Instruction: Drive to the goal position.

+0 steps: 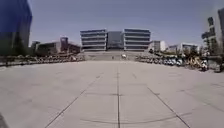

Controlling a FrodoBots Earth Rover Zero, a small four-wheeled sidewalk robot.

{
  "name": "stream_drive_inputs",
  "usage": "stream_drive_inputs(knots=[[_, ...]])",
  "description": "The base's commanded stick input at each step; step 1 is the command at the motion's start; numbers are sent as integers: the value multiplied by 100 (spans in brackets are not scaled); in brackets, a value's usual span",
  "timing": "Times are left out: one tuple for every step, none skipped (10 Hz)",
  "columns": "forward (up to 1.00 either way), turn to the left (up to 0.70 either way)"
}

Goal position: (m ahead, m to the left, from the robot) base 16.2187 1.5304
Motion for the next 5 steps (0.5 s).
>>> stream_drive_inputs(knots=[[100, 0], [100, 0], [100, 0], [100, 0], [100, 0]])
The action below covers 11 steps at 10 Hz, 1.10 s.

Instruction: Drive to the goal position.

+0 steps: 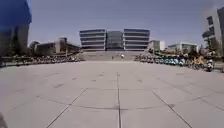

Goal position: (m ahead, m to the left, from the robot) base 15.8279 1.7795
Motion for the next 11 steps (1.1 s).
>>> stream_drive_inputs(knots=[[100, 0], [100, 0], [100, 0], [100, 0], [100, 0], [100, 0], [100, 0], [100, 0], [100, 0], [100, 0], [100, 0]])
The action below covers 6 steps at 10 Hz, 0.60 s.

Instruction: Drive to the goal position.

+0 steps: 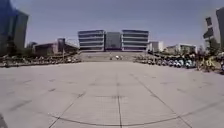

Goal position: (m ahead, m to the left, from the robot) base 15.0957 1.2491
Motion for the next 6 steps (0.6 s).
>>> stream_drive_inputs(knots=[[100, 0], [100, 0], [100, 0], [100, 0], [100, 0], [100, 0]])
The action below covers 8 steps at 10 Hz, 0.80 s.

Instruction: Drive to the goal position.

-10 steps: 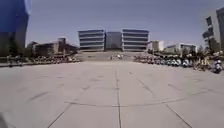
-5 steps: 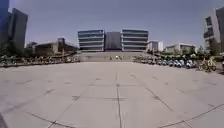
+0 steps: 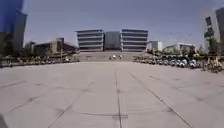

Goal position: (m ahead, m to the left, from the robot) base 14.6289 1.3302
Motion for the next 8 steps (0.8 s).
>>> stream_drive_inputs(knots=[[100, 0], [100, 0], [100, 0], [100, 0], [100, 0], [100, 0], [100, 0], [100, 9]])
